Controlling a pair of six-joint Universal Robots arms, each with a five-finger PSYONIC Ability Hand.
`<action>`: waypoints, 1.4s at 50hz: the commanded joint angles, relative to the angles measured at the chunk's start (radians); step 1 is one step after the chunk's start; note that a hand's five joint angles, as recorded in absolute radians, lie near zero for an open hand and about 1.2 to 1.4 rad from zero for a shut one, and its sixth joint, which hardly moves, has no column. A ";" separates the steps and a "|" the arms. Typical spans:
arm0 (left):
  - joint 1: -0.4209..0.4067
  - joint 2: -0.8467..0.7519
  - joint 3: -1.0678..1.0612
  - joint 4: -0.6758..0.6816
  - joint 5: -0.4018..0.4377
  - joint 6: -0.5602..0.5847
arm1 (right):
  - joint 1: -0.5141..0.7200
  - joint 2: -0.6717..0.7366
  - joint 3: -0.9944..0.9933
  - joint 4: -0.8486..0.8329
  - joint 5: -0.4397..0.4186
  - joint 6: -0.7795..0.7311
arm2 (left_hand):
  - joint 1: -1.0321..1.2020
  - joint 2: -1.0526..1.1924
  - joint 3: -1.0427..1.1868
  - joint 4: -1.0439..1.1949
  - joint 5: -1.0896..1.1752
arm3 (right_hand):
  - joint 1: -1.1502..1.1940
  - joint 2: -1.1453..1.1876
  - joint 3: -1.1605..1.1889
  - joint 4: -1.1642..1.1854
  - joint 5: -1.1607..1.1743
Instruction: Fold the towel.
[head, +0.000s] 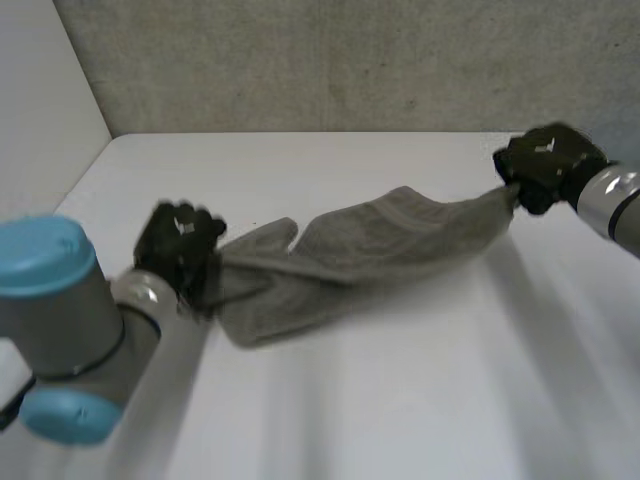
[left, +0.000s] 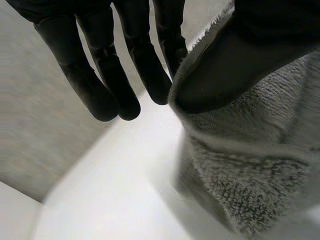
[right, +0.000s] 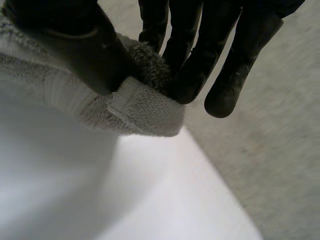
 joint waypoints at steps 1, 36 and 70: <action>0.046 -0.054 0.470 0.016 -0.084 -0.010 | 0.062 -0.012 -0.113 -0.511 0.084 0.073 | -0.050 -0.111 -0.146 -0.122 -0.258 | 0.080 0.094 0.063 0.058 0.073; 0.107 0.213 -0.296 -0.099 0.008 0.065 | -0.144 -0.192 0.280 0.345 -0.029 -0.223 | -0.050 -0.111 -0.146 -0.122 -0.258 | 0.080 0.094 0.063 0.058 0.073; 0.050 0.028 0.295 -0.309 0.007 0.122 | 0.031 0.045 -0.261 0.459 0.208 -0.304 | -0.050 -0.111 -0.146 -0.122 -0.258 | 0.080 0.094 0.063 0.058 0.073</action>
